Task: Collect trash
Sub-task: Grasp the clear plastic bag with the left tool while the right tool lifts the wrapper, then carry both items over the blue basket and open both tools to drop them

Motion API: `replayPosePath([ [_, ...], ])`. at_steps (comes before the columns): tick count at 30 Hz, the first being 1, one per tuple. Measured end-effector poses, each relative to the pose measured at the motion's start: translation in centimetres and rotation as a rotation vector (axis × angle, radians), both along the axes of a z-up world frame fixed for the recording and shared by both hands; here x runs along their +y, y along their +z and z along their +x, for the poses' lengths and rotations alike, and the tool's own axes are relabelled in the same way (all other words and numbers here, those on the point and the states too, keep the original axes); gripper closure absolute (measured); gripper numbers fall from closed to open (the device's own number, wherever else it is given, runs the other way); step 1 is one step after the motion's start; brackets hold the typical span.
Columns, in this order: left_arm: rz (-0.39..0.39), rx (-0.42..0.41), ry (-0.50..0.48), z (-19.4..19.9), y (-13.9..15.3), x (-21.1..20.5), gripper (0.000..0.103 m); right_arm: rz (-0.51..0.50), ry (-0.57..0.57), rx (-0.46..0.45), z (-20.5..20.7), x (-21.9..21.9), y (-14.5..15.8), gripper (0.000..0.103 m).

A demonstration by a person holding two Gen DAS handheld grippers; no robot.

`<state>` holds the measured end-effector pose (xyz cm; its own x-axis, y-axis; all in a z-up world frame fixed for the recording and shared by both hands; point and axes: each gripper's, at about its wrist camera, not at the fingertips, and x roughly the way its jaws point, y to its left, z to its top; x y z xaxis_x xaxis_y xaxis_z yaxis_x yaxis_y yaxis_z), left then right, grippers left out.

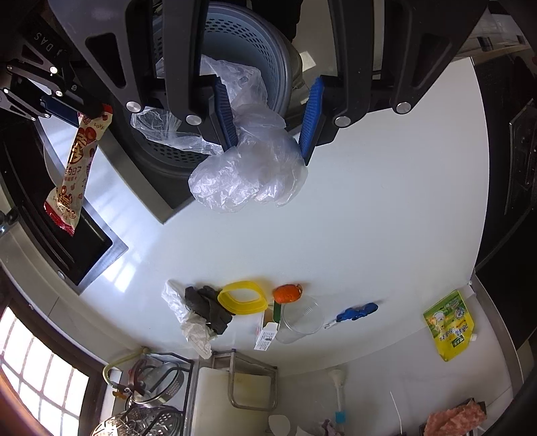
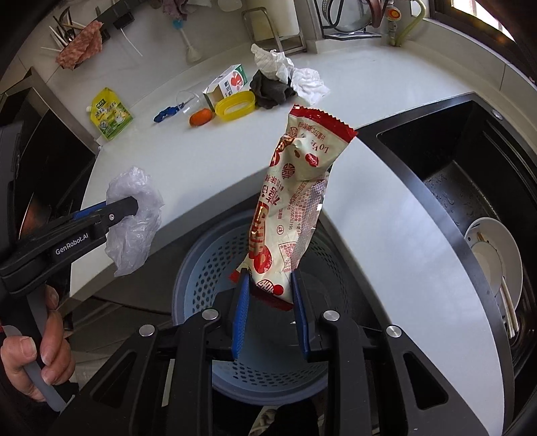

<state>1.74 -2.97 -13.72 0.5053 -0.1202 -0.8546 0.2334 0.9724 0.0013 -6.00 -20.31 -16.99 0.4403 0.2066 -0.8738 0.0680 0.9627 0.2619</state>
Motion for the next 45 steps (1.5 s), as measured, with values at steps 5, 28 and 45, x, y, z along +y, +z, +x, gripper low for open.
replayPosePath([
  [5, 0.018, 0.030, 0.009, -2.0, -1.1, -0.6, 0.067, 0.019, 0.053, 0.041, -1.8, 0.4, -1.1, 0.079],
  [28, 0.040, 0.143, 0.026, -4.9, -5.4, -1.4, 0.066, 0.026, 0.165, 0.118, -1.9, 0.9, -3.7, 0.079],
  [45, 0.033, 0.163, 0.027, -5.3, -6.2, -2.2, 0.055, 0.043, 0.183, 0.131, -2.2, 0.4, -3.9, 0.077],
])
